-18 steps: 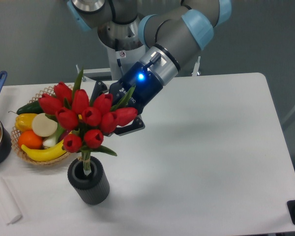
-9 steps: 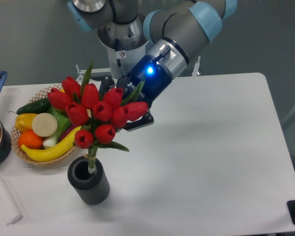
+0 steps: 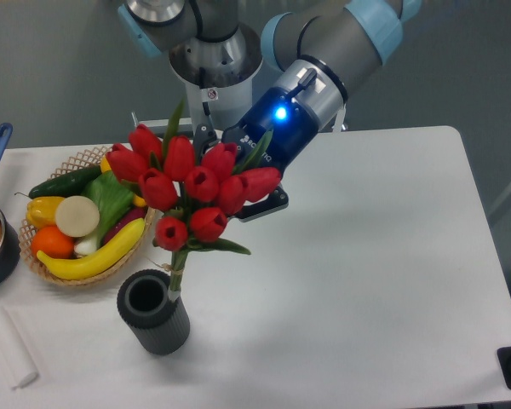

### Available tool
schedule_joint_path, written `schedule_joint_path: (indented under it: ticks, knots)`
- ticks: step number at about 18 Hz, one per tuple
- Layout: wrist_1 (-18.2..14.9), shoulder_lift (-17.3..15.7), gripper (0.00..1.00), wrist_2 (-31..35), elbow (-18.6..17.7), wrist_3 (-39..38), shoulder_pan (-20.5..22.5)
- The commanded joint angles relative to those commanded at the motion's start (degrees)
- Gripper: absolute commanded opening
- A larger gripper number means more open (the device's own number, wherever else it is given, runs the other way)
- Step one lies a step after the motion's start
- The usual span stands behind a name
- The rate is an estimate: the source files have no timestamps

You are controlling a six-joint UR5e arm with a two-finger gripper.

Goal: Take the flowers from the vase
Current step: 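Raise the tulip bunch higher, clearing the stems from the vase rim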

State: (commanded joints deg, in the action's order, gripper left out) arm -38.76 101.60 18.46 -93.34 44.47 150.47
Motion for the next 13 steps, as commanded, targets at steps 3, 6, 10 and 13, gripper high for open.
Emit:
schedule_joint_path:
  ticks: [3,6,10,13]
  knots:
    - [0.00,0.09,0.33,0.09,0.00,0.00,0.09]
    - [0.00,0.09,0.33,0.00,-0.09,0.00,0.44]
    - [0.00,0.09,0.33,0.00,-0.09,0.00,0.44]
    - [0.00,0.00,0.33,0.00,-0.09,0.00,0.53]
